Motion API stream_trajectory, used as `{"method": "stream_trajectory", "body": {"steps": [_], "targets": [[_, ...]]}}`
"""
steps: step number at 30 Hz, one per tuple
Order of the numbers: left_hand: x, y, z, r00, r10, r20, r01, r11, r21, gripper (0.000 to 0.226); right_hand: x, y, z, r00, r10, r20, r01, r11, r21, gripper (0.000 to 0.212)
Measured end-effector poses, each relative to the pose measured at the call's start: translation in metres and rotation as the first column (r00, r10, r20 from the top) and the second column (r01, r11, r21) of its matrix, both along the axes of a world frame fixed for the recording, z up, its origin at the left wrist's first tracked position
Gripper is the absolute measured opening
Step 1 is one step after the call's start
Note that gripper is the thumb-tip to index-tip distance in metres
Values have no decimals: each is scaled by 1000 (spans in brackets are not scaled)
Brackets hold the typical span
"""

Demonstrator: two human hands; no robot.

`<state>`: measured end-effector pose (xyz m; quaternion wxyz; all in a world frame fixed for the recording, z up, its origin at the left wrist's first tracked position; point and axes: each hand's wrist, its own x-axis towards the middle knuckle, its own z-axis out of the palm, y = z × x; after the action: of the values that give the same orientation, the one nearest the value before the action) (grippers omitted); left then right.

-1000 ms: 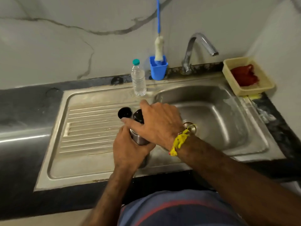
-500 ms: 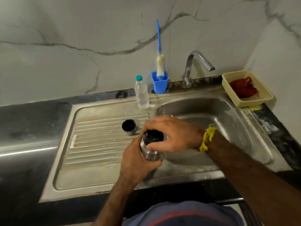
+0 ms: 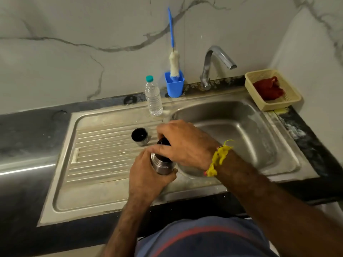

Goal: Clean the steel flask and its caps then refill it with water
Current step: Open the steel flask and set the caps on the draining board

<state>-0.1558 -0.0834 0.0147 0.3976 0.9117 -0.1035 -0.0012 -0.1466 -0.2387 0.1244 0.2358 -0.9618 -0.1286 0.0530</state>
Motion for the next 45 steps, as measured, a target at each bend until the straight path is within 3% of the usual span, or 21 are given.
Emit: {"method": "stream_trajectory", "body": {"steps": [1, 3, 6, 7, 9, 11, 13, 15, 17, 19, 21, 23, 25, 27, 29, 31, 34, 37, 40, 45], "targets": [[-1, 0, -1, 1000, -1, -8, 1, 1000, 3, 70, 0, -4, 2, 998, 55, -21, -53, 997, 48, 22], [-3, 2, -2, 1000, 2, -14, -2, 1000, 2, 69, -5, -12, 4, 986, 159, -57, -151, 981, 123, 37], [-3, 4, 0, 1000, 28, -3, -28, 999, -23, 66, -16, -9, -3, 999, -20, -45, 29, 977, 213, 63], [-3, 3, 0, 1000, 25, 4, -25, 1000, -12, 67, -17, -7, -6, 998, -67, -17, 69, 966, 248, 56], [-2, 2, 1, 1000, 12, 9, -12, 1000, 16, 72, -16, -9, -8, 1000, -11, 1, 11, 958, 285, 38], [-1, 3, 1, 1000, 3, 9, -3, 1000, 20, 75, -16, -14, -6, 996, 81, -27, -72, 964, 256, 53], [-3, 3, -1, 1000, -7, 2, 7, 1000, 19, 68, -20, -12, -7, 997, 46, -59, -36, 984, 175, 70], [-5, 3, -2, 1000, -1, -10, 1, 1000, 20, 65, -20, -7, -10, 998, -18, -53, 27, 985, 169, 60], [-7, 3, -2, 1000, 6, -22, -6, 1000, 27, 71, -18, -7, -12, 998, 49, -45, -39, 979, 200, 45], [-7, 5, -2, 1000, 5, -25, -4, 1000, 26, 72, -17, -7, -13, 993, 110, -44, -98, 972, 212, 59], [-7, 7, -2, 1000, 2, -10, -2, 1000, 15, 67, -20, -4, -15, 997, 35, -61, -24, 984, 178, 73], [-7, 7, -1, 1000, 1, 3, -2, 1000, 26, 66, -21, -1, -18, 999, -26, -44, 33, 986, 161, 64], [-7, 8, -1, 1000, -2, 8, 2, 999, 34, 68, -19, -5, -20, 997, 42, -59, -30, 981, 190, 56], [-8, 11, -2, 1000, -13, 7, 12, 999, 33, 70, -17, -8, -19, 991, 96, -88, -78, 978, 191, 68], [-7, 14, -3, 1000, -5, 3, 5, 1000, 17, 68, -17, -6, -21, 995, 42, -94, -25, 985, 172, 77], [-5, 15, -4, 1000, 12, -2, -12, 1000, -1, 67, -13, 0, -22, 999, 4, -48, 4, 986, 165, 64], [-4, 16, -2, 1000, 14, 6, -15, 1000, 6, 66, -6, -1, -21, 996, 87, -14, -82, 977, 198, 54], [-3, 21, -2, 999, 42, -6, -42, 999, -25, 68, -6, -10, -18, 994, 105, 13, -102, 924, 367, 59], [-2, 28, -4, 995, 98, -17, -99, 992, -77, 71, -8, -24, -27, 999, -45, 2, 35, 795, 605, 55], [1, 43, -4, 987, 163, 5, -161, 981, -110, 71, -1, -29, -88, 938, -248, -240, 345, 627, 698, 57]]}}
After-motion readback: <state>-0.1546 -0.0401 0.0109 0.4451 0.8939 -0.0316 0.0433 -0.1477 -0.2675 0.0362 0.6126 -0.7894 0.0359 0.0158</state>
